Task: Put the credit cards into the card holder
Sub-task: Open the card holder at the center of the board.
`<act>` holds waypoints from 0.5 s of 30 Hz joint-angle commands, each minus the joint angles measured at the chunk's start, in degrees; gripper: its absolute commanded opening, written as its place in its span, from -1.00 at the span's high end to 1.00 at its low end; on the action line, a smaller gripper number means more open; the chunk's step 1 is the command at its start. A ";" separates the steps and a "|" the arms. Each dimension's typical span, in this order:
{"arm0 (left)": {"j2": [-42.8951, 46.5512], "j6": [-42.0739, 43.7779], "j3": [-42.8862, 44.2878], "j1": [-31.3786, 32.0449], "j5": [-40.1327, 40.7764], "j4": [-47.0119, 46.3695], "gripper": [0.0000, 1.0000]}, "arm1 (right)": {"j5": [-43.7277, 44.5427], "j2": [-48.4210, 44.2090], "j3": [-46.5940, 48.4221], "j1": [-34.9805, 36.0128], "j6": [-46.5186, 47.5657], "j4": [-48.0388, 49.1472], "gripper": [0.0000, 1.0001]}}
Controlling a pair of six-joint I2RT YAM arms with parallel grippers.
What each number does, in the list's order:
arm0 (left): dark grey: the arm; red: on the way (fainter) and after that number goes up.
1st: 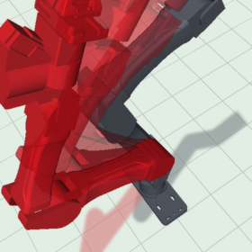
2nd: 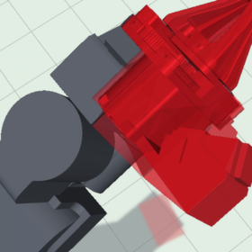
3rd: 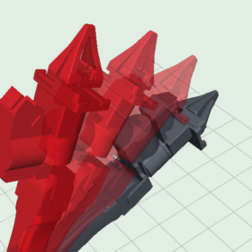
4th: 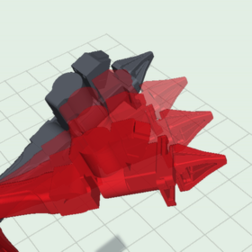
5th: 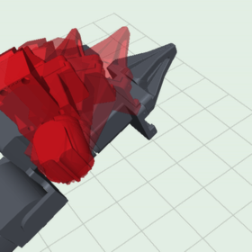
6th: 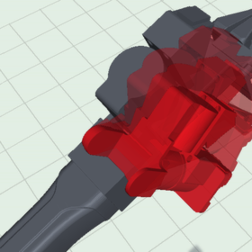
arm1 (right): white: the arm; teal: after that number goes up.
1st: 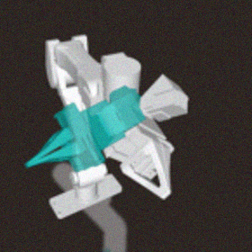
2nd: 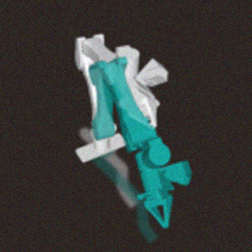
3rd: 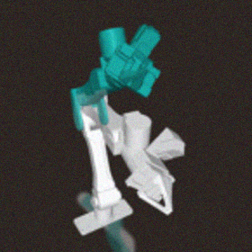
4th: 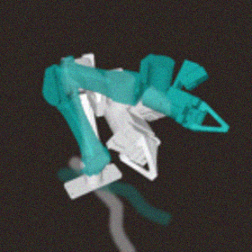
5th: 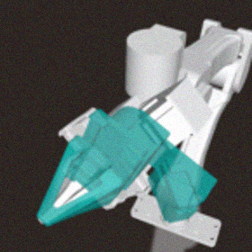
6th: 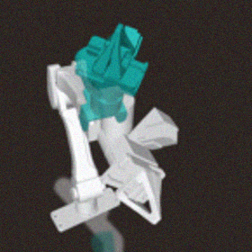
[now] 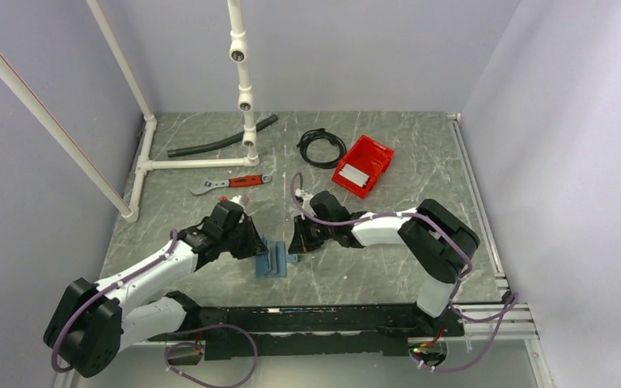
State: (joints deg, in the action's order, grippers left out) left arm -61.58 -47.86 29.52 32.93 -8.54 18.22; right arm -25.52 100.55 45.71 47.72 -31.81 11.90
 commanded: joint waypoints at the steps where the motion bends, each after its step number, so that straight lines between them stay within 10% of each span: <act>1: 0.01 -0.50 -1.43 -1.20 5.40 5.22 0.69 | 2.97 -1.23 0.98 -1.52 2.15 -1.39 1.00; 10: 2.61 -1.84 -2.80 -1.86 6.66 6.16 1.00 | 6.33 -4.71 3.07 -2.57 8.26 -9.03 0.98; 15: 6.38 -1.62 -3.85 -2.00 5.05 3.35 1.00 | 4.80 -7.01 4.22 -1.30 9.09 -9.53 0.44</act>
State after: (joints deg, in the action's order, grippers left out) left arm -56.73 -49.39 26.76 31.29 -4.12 21.10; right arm -20.82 97.14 47.18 45.43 -25.28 3.22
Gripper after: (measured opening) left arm 0.190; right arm 0.194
